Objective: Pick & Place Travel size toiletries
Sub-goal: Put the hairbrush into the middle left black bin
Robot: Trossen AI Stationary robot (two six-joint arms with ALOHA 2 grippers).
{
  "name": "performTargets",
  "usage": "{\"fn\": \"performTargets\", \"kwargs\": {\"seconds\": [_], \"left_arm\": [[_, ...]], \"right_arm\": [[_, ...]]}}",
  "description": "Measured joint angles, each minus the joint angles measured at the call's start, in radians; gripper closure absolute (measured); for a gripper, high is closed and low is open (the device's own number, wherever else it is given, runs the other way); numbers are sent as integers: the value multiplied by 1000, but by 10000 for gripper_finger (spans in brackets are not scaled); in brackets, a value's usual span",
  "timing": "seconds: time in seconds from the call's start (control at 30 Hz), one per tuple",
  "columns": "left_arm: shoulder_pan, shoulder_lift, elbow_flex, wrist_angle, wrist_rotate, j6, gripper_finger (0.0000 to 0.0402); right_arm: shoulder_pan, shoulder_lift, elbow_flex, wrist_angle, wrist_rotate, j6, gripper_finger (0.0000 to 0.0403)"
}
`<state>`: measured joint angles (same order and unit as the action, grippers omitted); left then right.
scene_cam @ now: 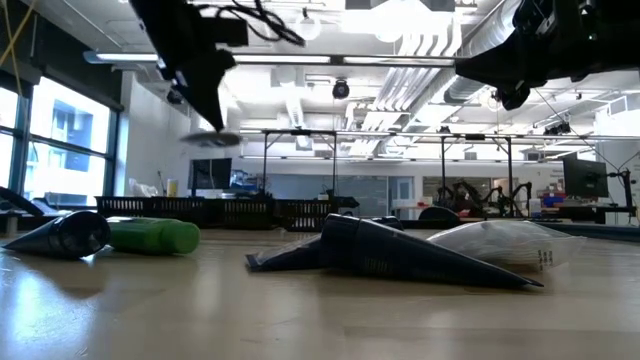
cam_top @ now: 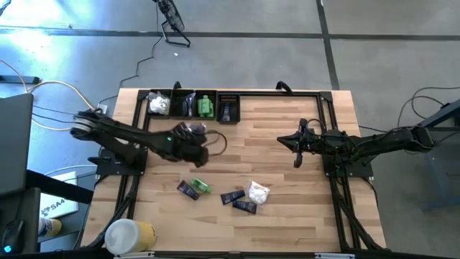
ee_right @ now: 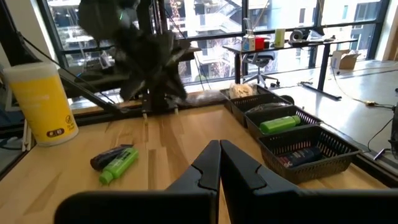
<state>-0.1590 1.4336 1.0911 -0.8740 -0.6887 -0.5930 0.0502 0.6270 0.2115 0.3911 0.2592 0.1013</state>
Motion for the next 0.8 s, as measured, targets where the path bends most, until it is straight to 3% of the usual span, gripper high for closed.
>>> {"fn": "performTargets", "kwargs": {"seconds": [0.3, 0.57, 0.8], "left_arm": [[96, -182, -18, 17, -48, 64, 401], [206, -237, -17, 18, -55, 201, 401], [371, -228, -57, 111, 71, 286, 401]], "right_arm": [[0, 0, 0, -17, 0, 0, 401], [0, 0, 0, -25, 1, 0, 401], [0, 0, 0, -27, 3, 0, 401]]}}
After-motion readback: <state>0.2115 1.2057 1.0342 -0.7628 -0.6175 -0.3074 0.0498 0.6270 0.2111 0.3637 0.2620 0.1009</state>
